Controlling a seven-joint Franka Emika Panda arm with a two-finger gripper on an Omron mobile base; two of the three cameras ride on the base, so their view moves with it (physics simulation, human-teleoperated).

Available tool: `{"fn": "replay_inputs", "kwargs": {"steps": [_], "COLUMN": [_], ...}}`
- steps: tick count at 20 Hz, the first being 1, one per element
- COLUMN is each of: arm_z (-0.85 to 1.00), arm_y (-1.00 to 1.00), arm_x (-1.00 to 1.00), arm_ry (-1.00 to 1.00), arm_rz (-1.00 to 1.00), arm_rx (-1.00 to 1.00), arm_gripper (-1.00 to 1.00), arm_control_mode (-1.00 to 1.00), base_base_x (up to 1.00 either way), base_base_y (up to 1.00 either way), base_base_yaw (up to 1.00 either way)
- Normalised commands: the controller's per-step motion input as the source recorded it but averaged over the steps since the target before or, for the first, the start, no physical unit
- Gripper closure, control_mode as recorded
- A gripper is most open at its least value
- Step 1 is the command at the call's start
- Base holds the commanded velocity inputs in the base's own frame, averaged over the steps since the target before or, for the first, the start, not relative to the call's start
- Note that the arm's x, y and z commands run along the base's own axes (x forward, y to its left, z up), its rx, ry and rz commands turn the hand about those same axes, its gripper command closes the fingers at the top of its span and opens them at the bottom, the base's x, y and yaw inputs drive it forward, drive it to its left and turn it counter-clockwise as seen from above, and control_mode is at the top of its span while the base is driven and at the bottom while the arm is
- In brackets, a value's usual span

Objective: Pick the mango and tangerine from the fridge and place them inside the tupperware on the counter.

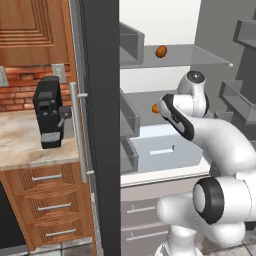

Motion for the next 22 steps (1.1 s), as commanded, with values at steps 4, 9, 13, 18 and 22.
{"fn": "replay_inputs", "kwargs": {"steps": [4,9,13,18,22], "arm_z": [-0.07,-0.12,-0.21,-0.31,-0.31], "arm_y": [-0.06,0.0,0.0,0.0,0.0], "arm_x": [0.47,0.48,0.39,0.38,0.37], "arm_ry": [0.0,0.0,0.0,0.0,0.0], "arm_rz": [0.0,0.0,0.0,0.0,0.0], "arm_rx": [0.0,0.0,0.0,0.0,0.0], "arm_gripper": [-1.0,-1.0,-1.0,-1.0,-1.0], "arm_control_mode": [-1.0,-1.0,-1.0,-1.0,-1.0], "base_base_x": [0.0,0.0,0.0,0.0,0.0], "base_base_y": [0.0,0.0,0.0,0.0,0.0], "base_base_yaw": [0.0,0.0,0.0,0.0,0.0]}}
